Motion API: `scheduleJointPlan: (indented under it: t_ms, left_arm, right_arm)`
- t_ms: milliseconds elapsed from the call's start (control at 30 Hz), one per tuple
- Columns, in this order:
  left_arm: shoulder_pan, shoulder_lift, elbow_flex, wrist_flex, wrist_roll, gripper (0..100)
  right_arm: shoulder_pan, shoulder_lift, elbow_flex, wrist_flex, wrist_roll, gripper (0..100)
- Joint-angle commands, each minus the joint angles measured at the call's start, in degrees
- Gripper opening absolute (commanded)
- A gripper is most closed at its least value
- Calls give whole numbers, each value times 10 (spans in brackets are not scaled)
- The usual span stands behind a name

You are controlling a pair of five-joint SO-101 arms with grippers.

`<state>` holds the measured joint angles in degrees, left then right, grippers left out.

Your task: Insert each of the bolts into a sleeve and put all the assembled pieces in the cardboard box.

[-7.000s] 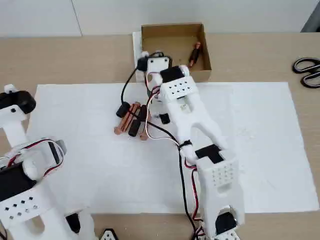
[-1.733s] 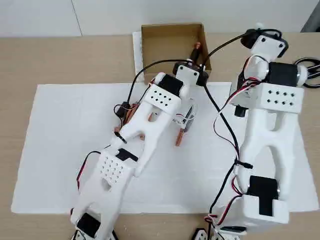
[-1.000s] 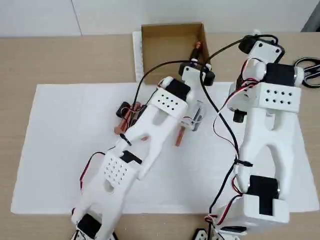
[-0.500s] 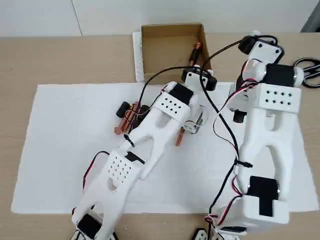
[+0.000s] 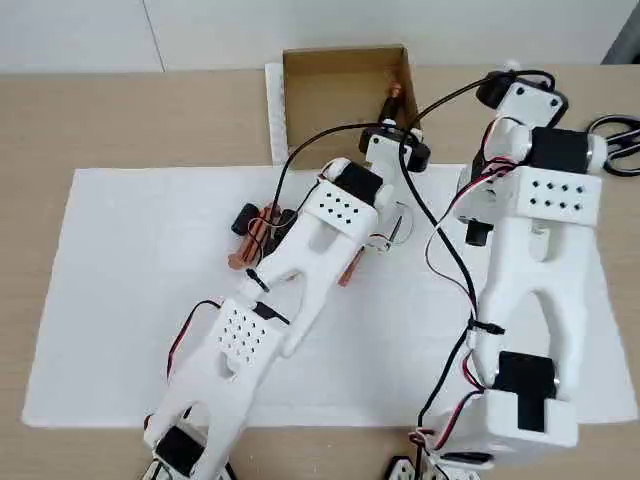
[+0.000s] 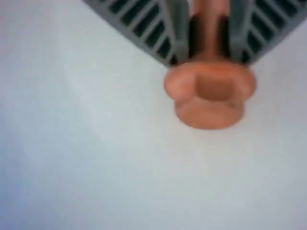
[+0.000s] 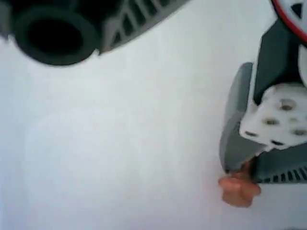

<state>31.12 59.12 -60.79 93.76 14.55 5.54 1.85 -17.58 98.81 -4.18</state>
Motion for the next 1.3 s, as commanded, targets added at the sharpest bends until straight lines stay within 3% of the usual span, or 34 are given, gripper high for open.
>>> scheduleJointPlan:
  t_ms: [0,467,633,1267]
  left_arm:
    - [-1,-7,-20,5,0,15]
    - [0,-6,-19,4,2,8]
    - [0,-6,-3,4,3,58]
    - [0,-7,22,-2,-1,5]
  right_arm:
    - [1,-31,-4,3,5,3]
    - [1,-30,-4,3,5,3]
    - [1,-30,-4,3,5,3]
    - [2,-29,-4,3,5,3]
